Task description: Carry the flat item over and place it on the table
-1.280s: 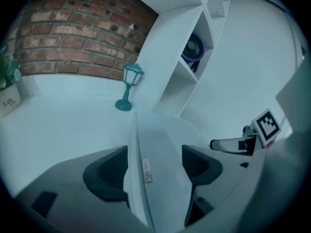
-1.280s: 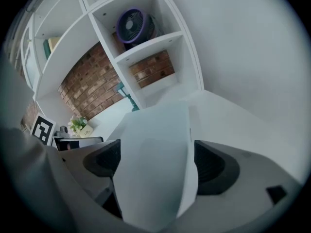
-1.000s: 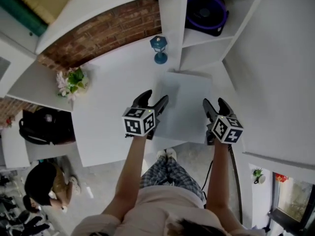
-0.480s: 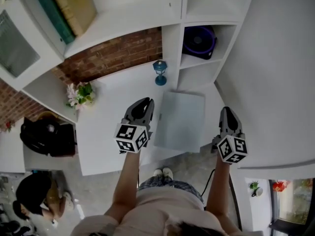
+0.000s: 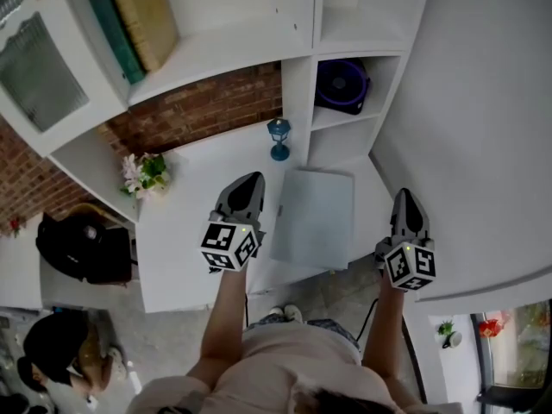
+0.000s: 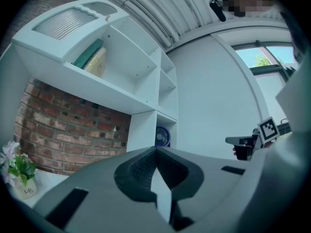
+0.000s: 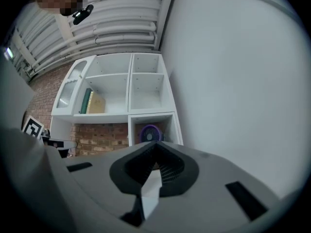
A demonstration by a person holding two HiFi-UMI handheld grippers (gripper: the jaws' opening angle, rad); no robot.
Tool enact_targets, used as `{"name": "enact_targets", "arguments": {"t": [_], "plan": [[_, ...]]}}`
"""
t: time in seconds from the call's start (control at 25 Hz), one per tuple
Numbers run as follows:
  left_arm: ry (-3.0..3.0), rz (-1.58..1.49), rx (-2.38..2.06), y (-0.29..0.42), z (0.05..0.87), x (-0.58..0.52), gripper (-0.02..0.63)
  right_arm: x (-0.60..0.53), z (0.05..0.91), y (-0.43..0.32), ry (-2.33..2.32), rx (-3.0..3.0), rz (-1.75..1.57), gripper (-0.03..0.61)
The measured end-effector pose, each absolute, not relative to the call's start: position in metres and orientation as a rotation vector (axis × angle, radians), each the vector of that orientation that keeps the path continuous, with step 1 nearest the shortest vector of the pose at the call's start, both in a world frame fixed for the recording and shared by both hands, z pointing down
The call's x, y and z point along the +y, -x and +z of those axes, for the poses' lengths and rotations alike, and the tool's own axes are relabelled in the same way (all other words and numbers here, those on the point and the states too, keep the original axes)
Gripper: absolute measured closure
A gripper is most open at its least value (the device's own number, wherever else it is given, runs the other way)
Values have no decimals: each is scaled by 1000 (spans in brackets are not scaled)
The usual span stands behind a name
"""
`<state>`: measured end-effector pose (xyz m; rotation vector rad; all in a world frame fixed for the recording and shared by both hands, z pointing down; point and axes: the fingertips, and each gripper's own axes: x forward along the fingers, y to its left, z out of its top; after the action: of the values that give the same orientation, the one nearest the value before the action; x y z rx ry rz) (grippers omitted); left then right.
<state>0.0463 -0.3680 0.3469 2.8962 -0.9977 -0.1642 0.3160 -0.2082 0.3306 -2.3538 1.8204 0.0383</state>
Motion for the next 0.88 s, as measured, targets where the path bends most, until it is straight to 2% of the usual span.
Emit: {"name": "enact_targets", "arguments": {"t": [0.88], "plan": [[-2845,-144,-962,-41,360,-372,586,-201,335,-320,2430,1788,52,565]]}}
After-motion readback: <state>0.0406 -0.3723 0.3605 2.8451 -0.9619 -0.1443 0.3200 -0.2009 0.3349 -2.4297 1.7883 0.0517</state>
